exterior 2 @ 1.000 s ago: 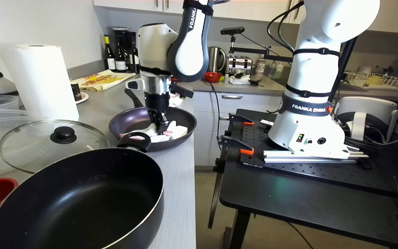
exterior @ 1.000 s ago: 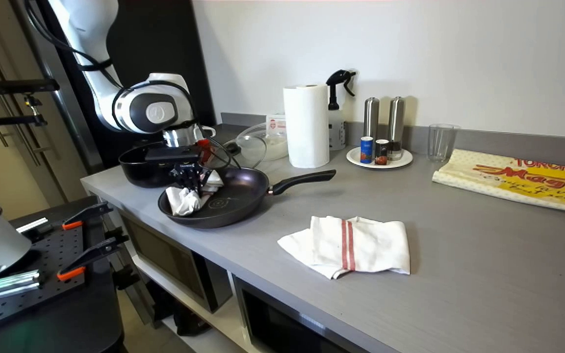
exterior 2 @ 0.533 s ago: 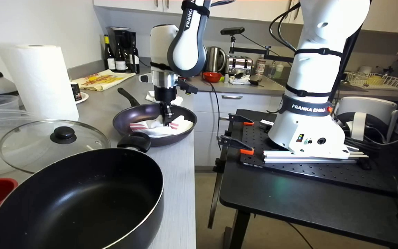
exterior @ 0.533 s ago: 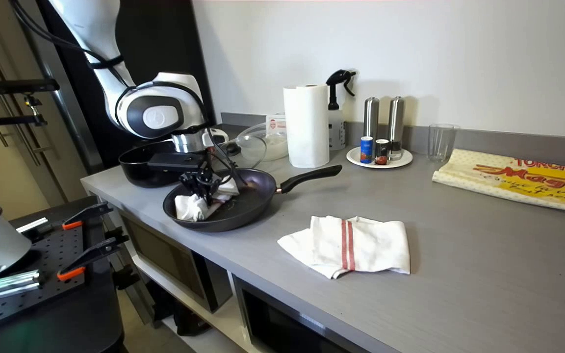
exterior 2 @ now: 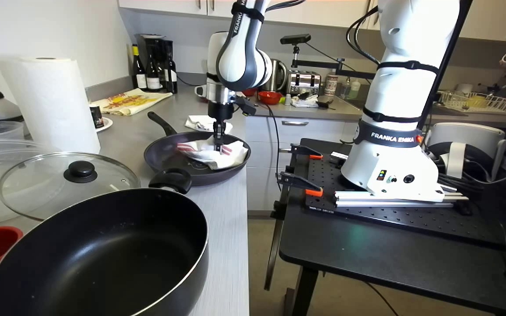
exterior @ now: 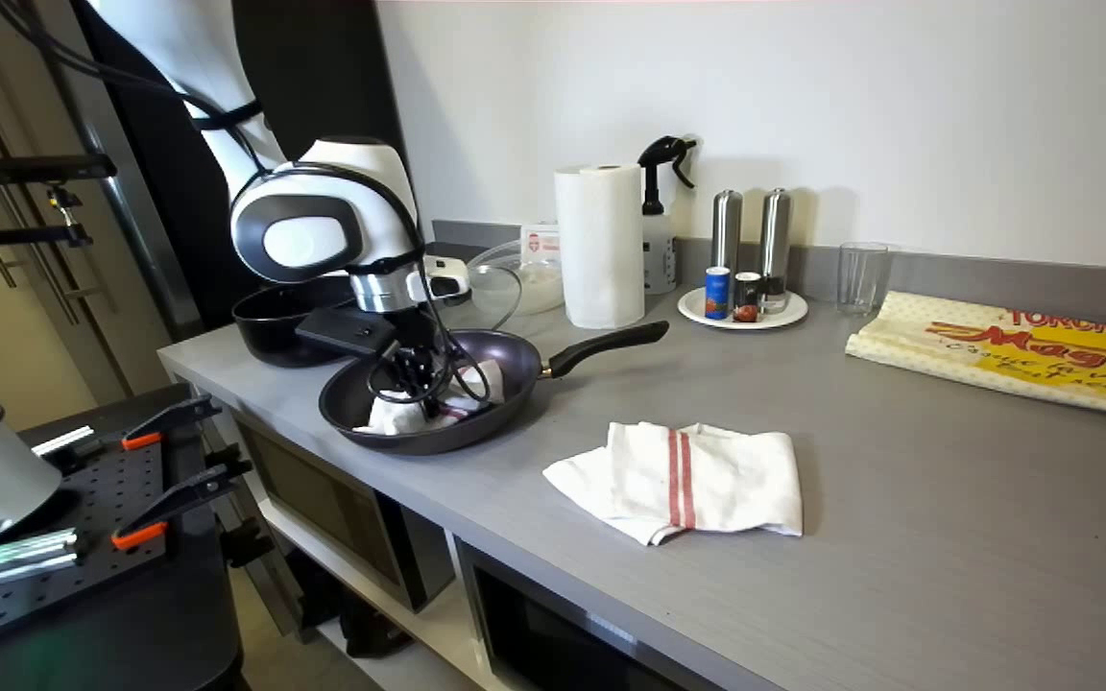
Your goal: Pick the cloth and wipe the pan
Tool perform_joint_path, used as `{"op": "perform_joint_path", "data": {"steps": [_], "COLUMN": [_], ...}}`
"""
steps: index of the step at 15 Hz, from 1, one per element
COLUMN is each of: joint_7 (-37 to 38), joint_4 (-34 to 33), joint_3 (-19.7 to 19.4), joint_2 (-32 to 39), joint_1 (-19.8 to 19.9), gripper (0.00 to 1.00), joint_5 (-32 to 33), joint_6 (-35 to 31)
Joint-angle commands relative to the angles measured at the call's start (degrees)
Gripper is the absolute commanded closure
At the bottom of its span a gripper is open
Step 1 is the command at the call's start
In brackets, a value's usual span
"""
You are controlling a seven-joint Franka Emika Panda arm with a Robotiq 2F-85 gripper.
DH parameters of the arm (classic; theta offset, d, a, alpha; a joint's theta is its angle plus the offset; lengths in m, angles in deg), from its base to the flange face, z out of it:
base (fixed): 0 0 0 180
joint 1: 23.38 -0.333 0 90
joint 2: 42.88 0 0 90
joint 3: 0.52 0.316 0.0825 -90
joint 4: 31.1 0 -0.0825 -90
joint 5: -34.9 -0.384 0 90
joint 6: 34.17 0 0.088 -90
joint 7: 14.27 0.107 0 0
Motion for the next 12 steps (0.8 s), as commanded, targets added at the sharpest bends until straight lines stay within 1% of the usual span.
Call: {"op": "perform_joint_path", "data": {"steps": [1, 4, 8, 12], "joint_7": [1.53, 3.67, 5.97, 6.65], "joint_4": [1.69, 2.08, 1.63, 1.09], "joint_3": [0.6, -0.65, -4.54, -6.86], "joint_2": [-1.66, -1.81, -0.97, 0.31], "joint_1": [2.37, 1.69, -4.75, -12.28], "gripper": [0.97, 0.97, 0.97, 0.97], "joint_5": [-2.62, -1.89, 0.63, 2.82], "joint_6": [-3.64, -6.42, -6.55, -5.61]}}
